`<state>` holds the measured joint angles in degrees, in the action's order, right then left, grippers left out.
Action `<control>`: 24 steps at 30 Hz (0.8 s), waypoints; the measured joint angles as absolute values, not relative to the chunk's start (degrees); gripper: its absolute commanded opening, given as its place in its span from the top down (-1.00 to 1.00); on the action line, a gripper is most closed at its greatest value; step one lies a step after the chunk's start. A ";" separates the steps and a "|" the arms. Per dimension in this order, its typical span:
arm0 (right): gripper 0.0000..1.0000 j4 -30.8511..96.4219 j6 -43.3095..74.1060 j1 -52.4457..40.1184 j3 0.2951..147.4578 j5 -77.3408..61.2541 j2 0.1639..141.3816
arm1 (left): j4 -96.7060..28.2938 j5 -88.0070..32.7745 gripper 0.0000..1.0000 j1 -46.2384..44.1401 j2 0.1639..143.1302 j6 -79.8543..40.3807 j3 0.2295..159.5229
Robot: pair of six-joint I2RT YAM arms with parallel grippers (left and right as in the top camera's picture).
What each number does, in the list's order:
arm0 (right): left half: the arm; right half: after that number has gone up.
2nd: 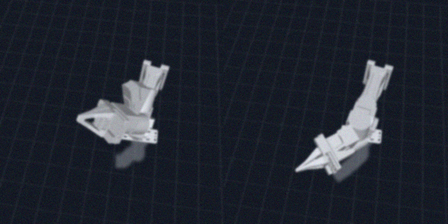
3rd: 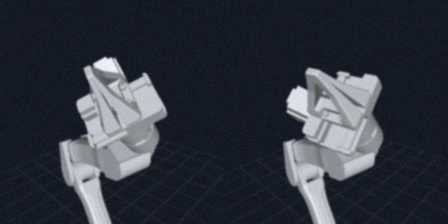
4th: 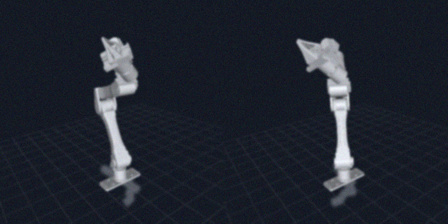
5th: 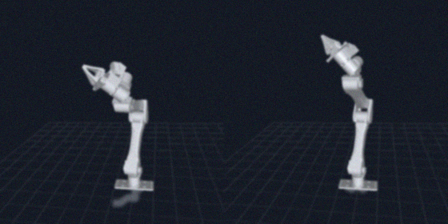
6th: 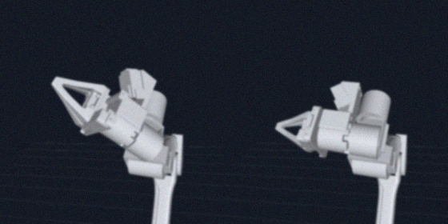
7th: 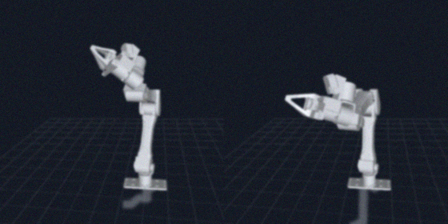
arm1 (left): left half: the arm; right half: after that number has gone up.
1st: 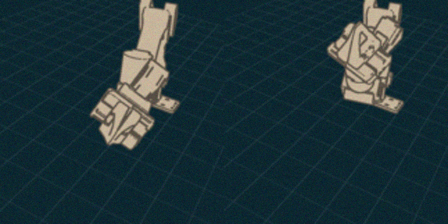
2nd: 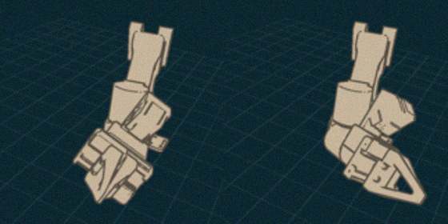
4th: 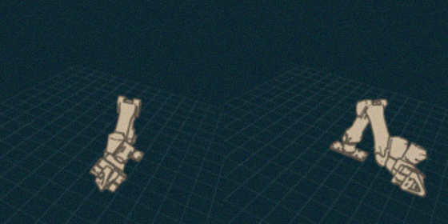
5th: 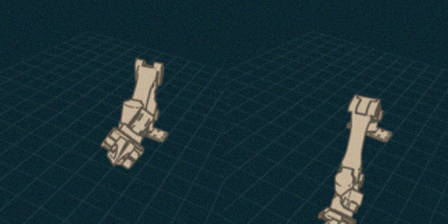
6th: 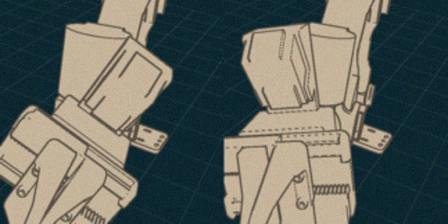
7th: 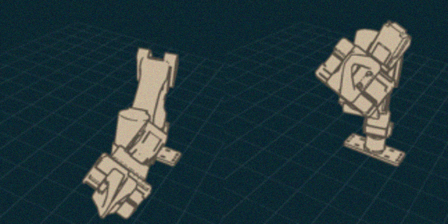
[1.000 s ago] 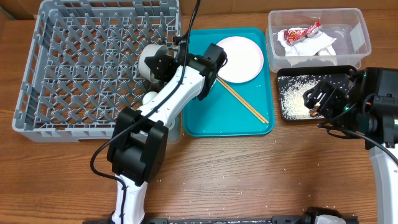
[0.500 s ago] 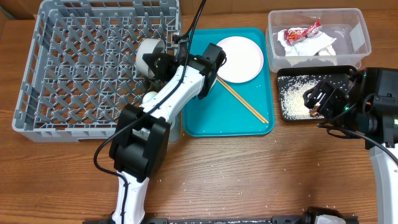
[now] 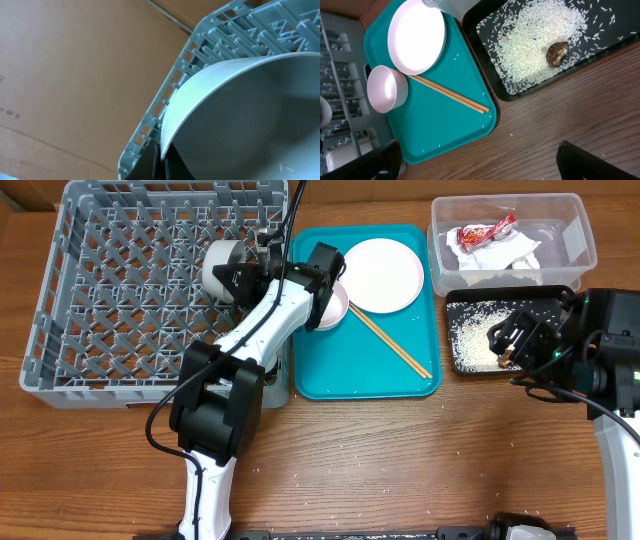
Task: Sort waste into correct bins and load items into the dishwasher
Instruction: 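Carry the white bowl with the left gripper into the dish rack, then release the bowl and move the left gripper to the pink-tinted bowl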
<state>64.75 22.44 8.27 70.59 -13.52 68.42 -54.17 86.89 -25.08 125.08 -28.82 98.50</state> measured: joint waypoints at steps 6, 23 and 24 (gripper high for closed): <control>-1.00 64.77 22.41 8.27 70.59 -13.50 68.42 | -53.84 81.82 0.92 -25.41 125.08 -29.69 98.52; -1.00 64.77 22.41 8.25 70.59 -13.50 68.42 | -58.50 71.75 -0.36 -26.50 125.03 -29.65 98.50; -1.00 64.79 22.44 8.27 70.59 -13.52 68.42 | -58.65 71.09 -0.43 -26.59 124.81 -29.58 98.50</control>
